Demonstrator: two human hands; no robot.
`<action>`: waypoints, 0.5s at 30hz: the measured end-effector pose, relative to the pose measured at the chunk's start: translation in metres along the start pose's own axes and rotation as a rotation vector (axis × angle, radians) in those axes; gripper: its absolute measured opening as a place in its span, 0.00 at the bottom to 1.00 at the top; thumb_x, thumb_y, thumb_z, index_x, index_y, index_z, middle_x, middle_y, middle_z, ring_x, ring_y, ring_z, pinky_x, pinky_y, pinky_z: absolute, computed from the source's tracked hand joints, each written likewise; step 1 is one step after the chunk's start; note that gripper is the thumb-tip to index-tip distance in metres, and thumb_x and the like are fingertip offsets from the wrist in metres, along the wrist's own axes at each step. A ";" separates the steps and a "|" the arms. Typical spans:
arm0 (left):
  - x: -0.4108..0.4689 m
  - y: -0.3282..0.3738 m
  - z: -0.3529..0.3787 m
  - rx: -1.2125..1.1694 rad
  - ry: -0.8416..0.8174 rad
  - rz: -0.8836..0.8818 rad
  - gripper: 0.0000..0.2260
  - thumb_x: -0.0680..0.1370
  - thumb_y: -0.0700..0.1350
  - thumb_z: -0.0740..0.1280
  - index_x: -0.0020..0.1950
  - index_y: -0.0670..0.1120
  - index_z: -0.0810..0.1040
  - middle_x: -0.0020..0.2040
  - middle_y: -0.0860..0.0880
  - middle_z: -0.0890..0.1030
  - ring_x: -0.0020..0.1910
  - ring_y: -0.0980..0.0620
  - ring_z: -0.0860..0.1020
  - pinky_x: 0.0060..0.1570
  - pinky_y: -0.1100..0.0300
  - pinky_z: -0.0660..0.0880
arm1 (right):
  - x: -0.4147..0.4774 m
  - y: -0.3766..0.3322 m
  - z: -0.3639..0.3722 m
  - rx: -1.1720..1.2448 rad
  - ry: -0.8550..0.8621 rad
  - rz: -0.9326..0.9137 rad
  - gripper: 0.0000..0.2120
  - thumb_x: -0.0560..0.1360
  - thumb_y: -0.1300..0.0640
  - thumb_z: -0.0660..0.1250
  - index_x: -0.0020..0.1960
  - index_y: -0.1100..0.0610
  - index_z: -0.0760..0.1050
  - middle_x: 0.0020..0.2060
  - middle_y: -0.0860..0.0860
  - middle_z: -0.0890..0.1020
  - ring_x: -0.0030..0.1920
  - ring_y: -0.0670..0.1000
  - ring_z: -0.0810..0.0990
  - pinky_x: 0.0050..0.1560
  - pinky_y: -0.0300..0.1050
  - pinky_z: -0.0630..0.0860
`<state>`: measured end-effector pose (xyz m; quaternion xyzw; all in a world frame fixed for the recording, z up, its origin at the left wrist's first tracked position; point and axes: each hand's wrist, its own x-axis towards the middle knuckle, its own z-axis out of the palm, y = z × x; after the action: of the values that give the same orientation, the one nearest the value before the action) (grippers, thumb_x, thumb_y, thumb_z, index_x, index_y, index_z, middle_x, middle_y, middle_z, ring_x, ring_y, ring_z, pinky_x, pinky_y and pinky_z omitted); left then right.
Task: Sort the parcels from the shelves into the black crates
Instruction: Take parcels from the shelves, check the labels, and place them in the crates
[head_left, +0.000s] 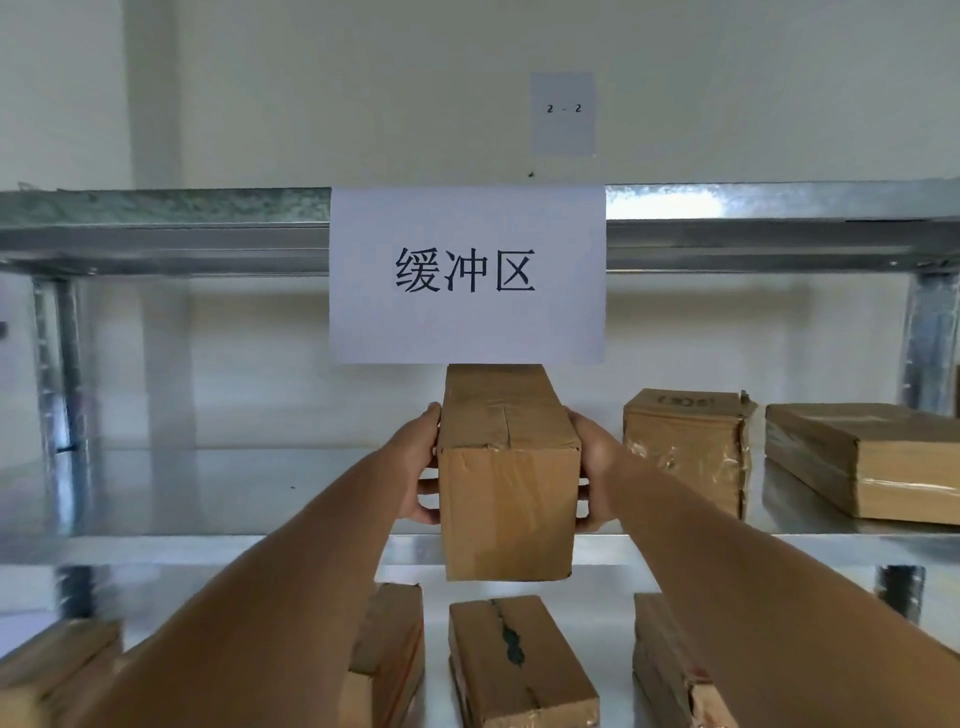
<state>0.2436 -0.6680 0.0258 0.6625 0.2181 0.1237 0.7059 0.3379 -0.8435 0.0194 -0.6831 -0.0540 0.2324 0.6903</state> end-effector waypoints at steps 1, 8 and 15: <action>-0.004 -0.001 -0.002 0.001 0.000 -0.002 0.23 0.81 0.64 0.56 0.52 0.47 0.80 0.51 0.45 0.79 0.51 0.44 0.78 0.47 0.45 0.75 | -0.005 0.000 0.001 -0.009 -0.008 0.007 0.20 0.76 0.36 0.65 0.46 0.54 0.79 0.44 0.52 0.81 0.47 0.54 0.78 0.59 0.56 0.72; -0.037 -0.014 -0.017 0.021 -0.010 0.013 0.23 0.82 0.63 0.55 0.60 0.48 0.79 0.55 0.42 0.80 0.53 0.41 0.79 0.56 0.39 0.76 | -0.040 0.020 0.006 0.011 -0.015 0.011 0.16 0.75 0.43 0.69 0.55 0.52 0.81 0.51 0.52 0.82 0.52 0.55 0.79 0.57 0.59 0.74; -0.081 -0.041 -0.040 0.004 -0.018 0.002 0.24 0.82 0.64 0.51 0.61 0.48 0.75 0.59 0.43 0.78 0.62 0.41 0.75 0.69 0.36 0.64 | -0.084 0.059 0.018 -0.012 0.087 -0.092 0.19 0.80 0.41 0.61 0.56 0.54 0.82 0.53 0.55 0.85 0.57 0.54 0.82 0.68 0.55 0.72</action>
<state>0.1490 -0.6744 -0.0038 0.6652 0.2115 0.1180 0.7063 0.2417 -0.8627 -0.0157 -0.6934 -0.0569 0.1702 0.6978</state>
